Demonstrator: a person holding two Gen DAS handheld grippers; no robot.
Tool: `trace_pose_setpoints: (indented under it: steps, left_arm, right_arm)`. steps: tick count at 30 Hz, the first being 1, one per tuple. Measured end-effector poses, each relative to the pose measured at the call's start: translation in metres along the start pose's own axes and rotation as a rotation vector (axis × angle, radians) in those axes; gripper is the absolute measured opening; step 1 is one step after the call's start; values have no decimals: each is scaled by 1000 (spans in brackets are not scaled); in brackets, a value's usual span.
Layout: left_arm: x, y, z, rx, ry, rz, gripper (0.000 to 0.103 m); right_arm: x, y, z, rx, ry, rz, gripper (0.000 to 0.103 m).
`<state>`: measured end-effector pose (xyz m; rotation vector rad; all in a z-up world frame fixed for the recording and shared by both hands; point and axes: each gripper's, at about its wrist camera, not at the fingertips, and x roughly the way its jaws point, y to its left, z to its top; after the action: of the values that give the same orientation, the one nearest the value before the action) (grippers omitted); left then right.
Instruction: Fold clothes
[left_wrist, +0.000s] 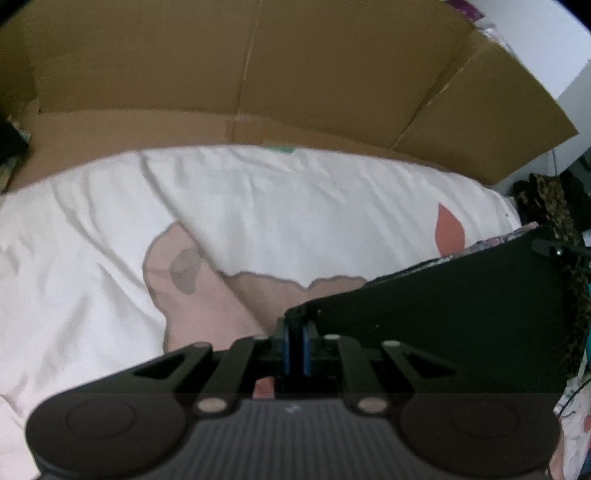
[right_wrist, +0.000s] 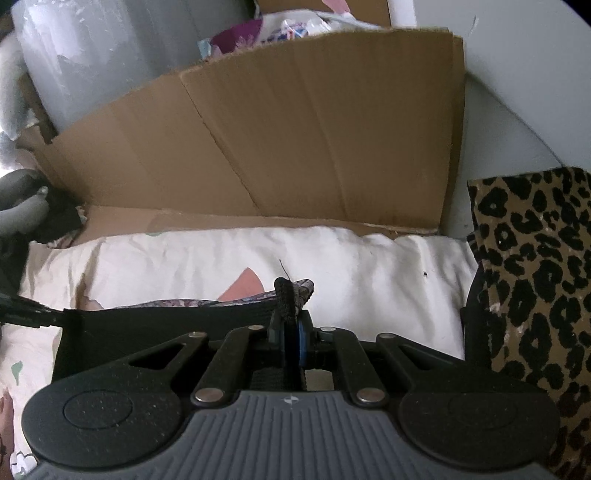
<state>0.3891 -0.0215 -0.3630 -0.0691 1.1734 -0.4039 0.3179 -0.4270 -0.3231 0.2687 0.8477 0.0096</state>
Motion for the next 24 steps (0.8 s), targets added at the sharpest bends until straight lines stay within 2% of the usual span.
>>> trace_pose_setpoints:
  steps: [5, 9, 17, 24]
  left_arm:
    - [-14, -9, -2, 19, -68, 67, 14]
    - [-28, -19, -1, 32, -124, 76, 15]
    - [-18, -53, -18, 143, -81, -27, 18]
    - [-6, -65, -16, 150, -87, -43, 18]
  right_arm:
    - [-12, 0, 2, -1, -51, -28, 25]
    - [-18, 6, 1, -5, -64, -35, 25]
    - [-12, 44, -15, -95, -32, 43, 25]
    - [-1, 82, -26, -189, -21, 80, 25]
